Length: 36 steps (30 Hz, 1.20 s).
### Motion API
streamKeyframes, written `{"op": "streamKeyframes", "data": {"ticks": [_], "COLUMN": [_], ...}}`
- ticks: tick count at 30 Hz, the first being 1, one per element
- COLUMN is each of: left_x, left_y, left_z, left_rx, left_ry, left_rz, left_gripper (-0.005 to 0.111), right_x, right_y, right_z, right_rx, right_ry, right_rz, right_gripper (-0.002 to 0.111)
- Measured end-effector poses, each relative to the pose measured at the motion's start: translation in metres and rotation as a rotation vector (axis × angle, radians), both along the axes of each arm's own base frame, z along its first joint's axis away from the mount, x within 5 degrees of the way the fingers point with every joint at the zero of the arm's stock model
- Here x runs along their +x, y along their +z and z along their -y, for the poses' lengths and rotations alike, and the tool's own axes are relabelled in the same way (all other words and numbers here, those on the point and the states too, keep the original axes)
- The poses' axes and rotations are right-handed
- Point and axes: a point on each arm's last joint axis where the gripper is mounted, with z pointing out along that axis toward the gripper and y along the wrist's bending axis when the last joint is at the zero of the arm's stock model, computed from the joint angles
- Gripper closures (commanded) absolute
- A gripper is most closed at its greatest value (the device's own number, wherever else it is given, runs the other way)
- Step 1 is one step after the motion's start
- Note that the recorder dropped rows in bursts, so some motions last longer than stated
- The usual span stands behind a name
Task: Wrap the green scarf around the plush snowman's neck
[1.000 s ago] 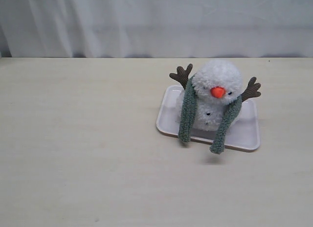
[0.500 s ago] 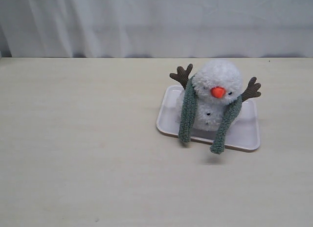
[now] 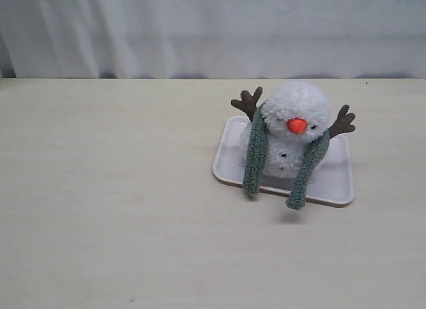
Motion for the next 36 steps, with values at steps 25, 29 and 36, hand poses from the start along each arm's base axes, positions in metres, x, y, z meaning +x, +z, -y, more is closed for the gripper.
{"op": "streamKeyframes", "data": {"ticks": [25,29,36], "left_x": [-0.0002,-0.0002,-0.0002], "left_y": [0.0,0.0,0.0], "left_z": [0.0032,0.0032,0.0032], "left_rx": [0.0,0.0,0.0], "left_ry": [-0.059,-0.059,-0.059], "left_rz": [0.0,0.0,0.0], "left_gripper": [0.107,0.107,0.107], "right_x": [0.0,0.0,0.0], "right_y": [0.0,0.0,0.0], "right_z": [-0.0002,-0.0002,-0.0002], "right_rx": [0.005,0.005,0.005], "right_ry": [0.0,0.001,0.001], "right_rz": [0.0,0.0,0.0], "right_gripper": [0.104,0.104,0.104]}}
